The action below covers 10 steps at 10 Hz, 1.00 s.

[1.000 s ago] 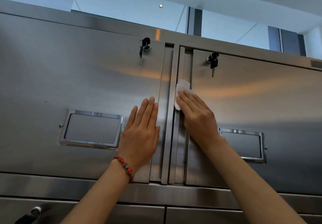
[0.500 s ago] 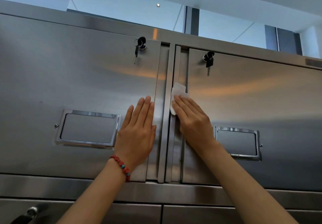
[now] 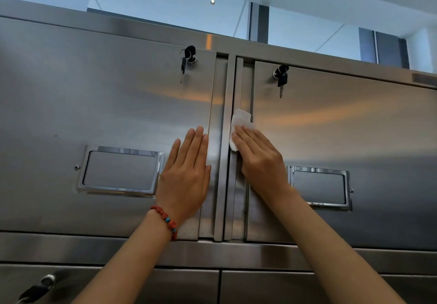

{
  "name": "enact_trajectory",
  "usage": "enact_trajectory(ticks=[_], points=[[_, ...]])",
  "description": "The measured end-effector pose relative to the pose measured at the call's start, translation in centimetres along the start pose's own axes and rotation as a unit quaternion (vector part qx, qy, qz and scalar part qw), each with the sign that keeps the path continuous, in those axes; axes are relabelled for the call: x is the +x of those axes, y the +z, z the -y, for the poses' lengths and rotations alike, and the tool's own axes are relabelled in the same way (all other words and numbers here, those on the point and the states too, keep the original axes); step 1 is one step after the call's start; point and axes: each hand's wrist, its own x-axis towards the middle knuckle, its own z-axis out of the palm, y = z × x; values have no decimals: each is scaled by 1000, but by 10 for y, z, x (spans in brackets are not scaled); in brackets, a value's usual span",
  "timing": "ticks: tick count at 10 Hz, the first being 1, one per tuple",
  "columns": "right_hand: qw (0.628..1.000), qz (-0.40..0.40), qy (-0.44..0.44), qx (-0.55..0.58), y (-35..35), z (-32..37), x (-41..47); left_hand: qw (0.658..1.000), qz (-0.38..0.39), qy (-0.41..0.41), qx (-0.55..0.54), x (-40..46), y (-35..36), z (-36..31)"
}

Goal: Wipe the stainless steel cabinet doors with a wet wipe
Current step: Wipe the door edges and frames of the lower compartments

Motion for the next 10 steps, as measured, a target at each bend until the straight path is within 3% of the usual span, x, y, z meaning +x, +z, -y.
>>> enact_trajectory(ticks=[10], points=[[999, -5, 36, 8, 4, -5, 18, 1000, -2, 3, -4, 0, 2, 1]])
